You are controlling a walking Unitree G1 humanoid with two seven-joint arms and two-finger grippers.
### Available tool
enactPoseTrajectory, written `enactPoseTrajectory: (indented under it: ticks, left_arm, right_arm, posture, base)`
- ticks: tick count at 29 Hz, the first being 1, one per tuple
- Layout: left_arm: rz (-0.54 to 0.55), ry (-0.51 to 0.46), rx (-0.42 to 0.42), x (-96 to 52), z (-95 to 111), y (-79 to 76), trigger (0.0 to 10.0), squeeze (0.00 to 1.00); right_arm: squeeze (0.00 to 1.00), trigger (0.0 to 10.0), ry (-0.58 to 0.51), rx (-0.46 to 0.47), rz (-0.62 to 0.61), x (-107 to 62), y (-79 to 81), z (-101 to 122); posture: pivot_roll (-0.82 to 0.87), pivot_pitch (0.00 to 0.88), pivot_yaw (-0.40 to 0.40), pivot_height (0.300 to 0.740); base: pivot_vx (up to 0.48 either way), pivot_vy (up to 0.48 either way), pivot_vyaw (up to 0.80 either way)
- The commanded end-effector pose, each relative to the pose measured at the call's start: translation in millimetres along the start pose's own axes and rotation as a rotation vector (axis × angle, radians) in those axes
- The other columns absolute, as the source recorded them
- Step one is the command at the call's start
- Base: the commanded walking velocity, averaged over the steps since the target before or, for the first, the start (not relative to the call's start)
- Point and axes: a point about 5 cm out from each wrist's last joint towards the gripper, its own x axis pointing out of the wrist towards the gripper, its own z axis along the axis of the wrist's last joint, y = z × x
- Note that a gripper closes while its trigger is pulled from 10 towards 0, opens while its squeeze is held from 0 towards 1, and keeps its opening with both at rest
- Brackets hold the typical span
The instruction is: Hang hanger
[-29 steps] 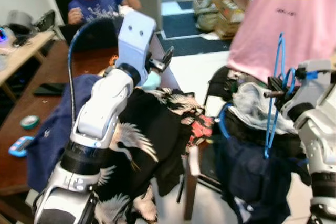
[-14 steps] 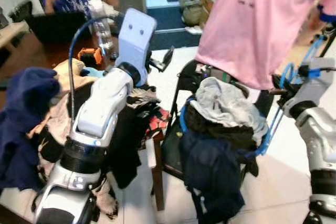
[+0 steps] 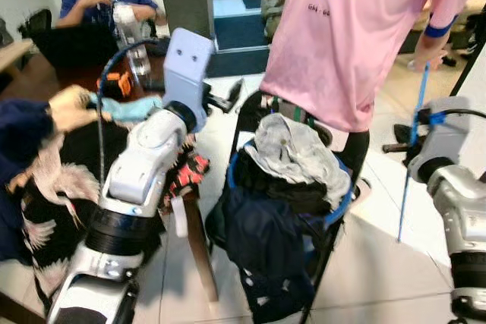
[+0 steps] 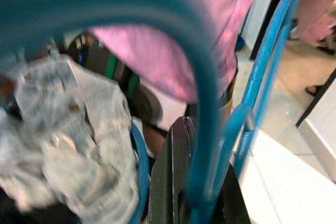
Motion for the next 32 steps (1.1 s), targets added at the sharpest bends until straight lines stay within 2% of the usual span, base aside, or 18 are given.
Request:
enactPoseTrajectory:
  ticks: [1,6,9,14,15,16,18,21,26,28,32]
  left_arm:
    - [0.006,0.012,0.0,-1.4,-4.3,4.5,10.0,0.0]
    - [0.035,0.025,-0.02,-6.0,-12.5,14.9,10.0,0.0]
    - [0.06,0.033,-0.063,-9.9,-19.7,22.7,10.0,0.0]
    - [0.05,0.048,-0.071,-13.0,-26.7,21.6,10.0,0.0]
    - [0.049,0.082,-0.097,-19.1,-40.5,18.2,10.0,0.0]
    - [0.049,0.082,-0.097,-19.1,-40.5,18.2,10.0,0.0]
    - [0.055,0.125,-0.12,-26.2,-56.8,15.6,10.0,0.0]
    - [0.062,0.149,-0.132,-30.1,-66.1,15.6,10.0,0.0]
    - [0.057,0.163,-0.133,-32.4,-73.1,18.0,10.0,0.0]
    - [0.029,0.165,-0.099,-31.8,-74.8,18.0,10.0,0.0]
    - [0.023,0.169,-0.096,-31.5,-78.5,16.0,10.0,0.0]
  right_arm:
    - [0.0,10.0,0.046,-0.013,-0.018,-0.8,-1.8,-8.3]
    - [0.0,10.0,0.085,-0.033,-0.046,-2.9,-6.8,-15.6]
    - [0.0,10.0,0.099,-0.031,-0.052,-4.6,-7.5,-19.8]
    - [0.0,10.0,0.102,-0.034,-0.051,-5.4,-7.2,-21.3]
    - [0.0,10.0,0.112,-0.037,-0.049,-6.9,-6.7,-25.0]
    - [0.0,10.0,0.112,-0.037,-0.049,-6.9,-6.7,-25.0]
    - [0.0,10.0,0.13,-0.038,-0.048,-8.1,-6.3,-30.4]
    - [0.0,10.0,0.152,-0.043,-0.047,-8.7,-5.6,-35.9]
    - [0.0,10.0,0.197,-0.048,-0.051,-10.0,-4.3,-46.2]
    - [0.0,10.0,0.215,-0.05,-0.057,-11.5,-4.1,-50.7]
    - [0.0,10.0,0.257,-0.05,-0.07,-15.9,-6.9,-59.9]
  posture:
    - [-0.04,0.0,0.033,0.74]
    - [-0.04,0.0,0.035,0.74]
    - [-0.04,0.0,0.037,0.74]
    - [-0.04,0.0,0.037,0.74]
    - [-0.04,0.0,0.038,0.74]
    - [-0.04,0.0,0.038,0.74]
    - [-0.04,0.0,0.034,0.74]
    - [-0.04,0.0,0.034,0.74]
    - [-0.04,0.0,0.038,0.74]
    - [-0.05,0.0,0.038,0.74]
    - [-0.06,0.0,0.04,0.74]
  base:
    - [0.0,0.0,0.0]
    - [0.0,0.0,0.0]
    - [0.0,0.0,0.0]
    - [0.0,0.0,0.0]
    - [0.0,0.0,0.0]
    - [0.0,0.0,0.0]
    - [0.0,0.0,0.0]
    - [0.0,0.0,0.0]
    - [0.0,0.0,-0.61]
    - [0.0,0.0,-0.76]
    - [0.0,0.0,0.0]
